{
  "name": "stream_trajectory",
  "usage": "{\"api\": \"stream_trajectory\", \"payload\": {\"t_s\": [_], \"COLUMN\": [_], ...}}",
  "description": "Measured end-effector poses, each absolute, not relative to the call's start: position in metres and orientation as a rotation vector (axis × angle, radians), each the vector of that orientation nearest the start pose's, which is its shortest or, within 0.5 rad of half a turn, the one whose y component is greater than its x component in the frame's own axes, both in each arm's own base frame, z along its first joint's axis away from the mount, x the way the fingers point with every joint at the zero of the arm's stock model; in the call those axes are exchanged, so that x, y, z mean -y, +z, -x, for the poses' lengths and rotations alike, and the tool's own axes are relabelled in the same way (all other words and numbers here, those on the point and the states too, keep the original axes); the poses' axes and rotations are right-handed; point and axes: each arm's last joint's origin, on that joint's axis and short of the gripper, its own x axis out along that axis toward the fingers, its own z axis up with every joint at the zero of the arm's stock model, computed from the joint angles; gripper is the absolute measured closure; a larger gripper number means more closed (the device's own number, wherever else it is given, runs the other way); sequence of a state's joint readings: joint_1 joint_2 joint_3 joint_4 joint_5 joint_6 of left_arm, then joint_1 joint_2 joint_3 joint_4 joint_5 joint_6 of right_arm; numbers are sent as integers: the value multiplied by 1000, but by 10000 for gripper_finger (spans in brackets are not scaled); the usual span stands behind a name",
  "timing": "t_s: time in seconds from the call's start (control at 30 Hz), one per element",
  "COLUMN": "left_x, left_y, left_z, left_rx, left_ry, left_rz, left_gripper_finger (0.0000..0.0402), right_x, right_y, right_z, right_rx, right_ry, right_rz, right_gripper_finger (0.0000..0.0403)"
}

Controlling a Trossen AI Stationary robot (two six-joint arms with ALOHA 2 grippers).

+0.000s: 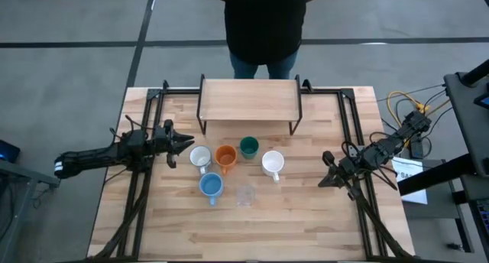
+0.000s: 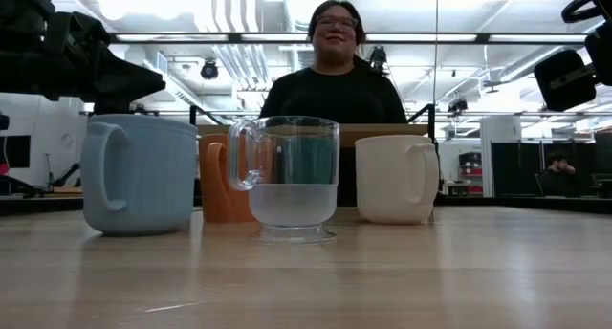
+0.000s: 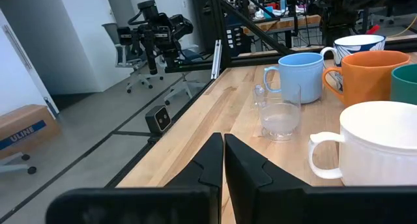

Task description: Stack small to large cups/mugs on shelf

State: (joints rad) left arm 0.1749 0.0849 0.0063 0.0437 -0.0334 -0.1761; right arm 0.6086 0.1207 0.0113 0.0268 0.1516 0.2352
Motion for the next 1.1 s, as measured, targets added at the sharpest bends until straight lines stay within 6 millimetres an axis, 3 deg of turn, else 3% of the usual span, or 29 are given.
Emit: {"api": "stream_trajectory", "payload": {"t_s": [0.53, 0.8, 1.1], "left_x": [-19, -19, -19], "left_y": [163, 163, 163], "left_z": [-101, -101, -101], "left_rx": [-16, -16, -17], "left_ry": [210, 210, 210], "left_rz": [178, 178, 178], "left_gripper_finger": [333, 333, 333], "right_x": [-56, -56, -56], "right_y": [161, 160, 161], "right_z": [-88, -88, -88], "right_rx": [-123, -162, -156], "right_ry": [436, 426, 428], "right_rz": [-202, -348, -359], "right_gripper_finger": [394, 394, 394]}}
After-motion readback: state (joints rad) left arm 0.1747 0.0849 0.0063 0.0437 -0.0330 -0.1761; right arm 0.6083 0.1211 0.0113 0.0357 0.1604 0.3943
